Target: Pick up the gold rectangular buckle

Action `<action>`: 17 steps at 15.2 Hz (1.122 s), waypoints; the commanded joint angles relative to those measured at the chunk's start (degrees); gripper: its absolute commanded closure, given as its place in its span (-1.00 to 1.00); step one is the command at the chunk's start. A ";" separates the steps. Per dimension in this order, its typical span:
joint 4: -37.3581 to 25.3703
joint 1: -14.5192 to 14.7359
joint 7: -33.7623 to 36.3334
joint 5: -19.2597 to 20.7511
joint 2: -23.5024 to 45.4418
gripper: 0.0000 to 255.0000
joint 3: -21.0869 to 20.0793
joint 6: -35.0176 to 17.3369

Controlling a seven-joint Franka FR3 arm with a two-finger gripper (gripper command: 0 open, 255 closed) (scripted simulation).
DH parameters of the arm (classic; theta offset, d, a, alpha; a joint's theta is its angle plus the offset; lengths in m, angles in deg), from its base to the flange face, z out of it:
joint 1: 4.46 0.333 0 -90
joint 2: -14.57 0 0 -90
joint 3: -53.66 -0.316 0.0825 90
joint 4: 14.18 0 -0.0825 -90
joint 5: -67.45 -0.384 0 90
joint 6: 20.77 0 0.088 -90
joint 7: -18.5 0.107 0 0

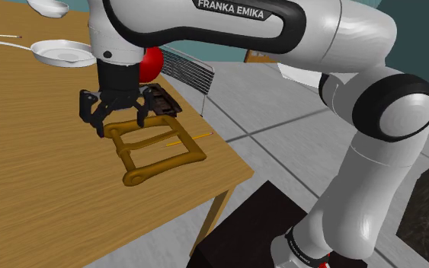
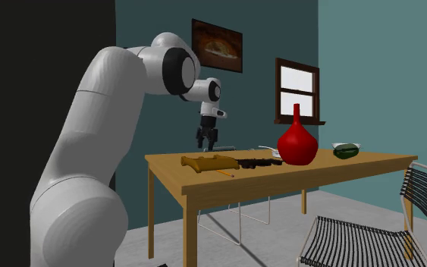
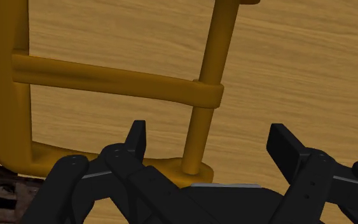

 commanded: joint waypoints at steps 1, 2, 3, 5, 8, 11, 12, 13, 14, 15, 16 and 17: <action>0.23 0.35 0.40 0.32 0.78 -1.00 -0.02 -0.96; 1.12 0.27 0.32 0.28 0.69 -1.00 0.00 -1.76; 1.99 0.20 0.25 0.25 0.62 -1.00 0.02 -2.56; 3.66 0.07 0.12 0.21 0.53 -1.00 0.06 -4.13; 4.91 -0.02 0.02 0.20 0.50 -1.00 0.10 -5.35; 4.92 -0.01 0.03 0.21 0.53 1.00 0.10 -5.39; 4.91 -0.01 0.03 0.21 0.54 1.00 0.10 -5.38; 4.92 -0.01 0.03 0.21 0.53 1.00 0.10 -5.39; 4.90 0.00 0.03 0.22 0.54 1.00 0.10 -5.38; 4.89 0.00 0.03 0.22 0.55 1.00 0.10 -5.37; 4.90 0.00 0.03 0.21 0.54 1.00 0.10 -5.38; 4.88 0.00 0.03 0.22 0.55 1.00 0.10 -5.37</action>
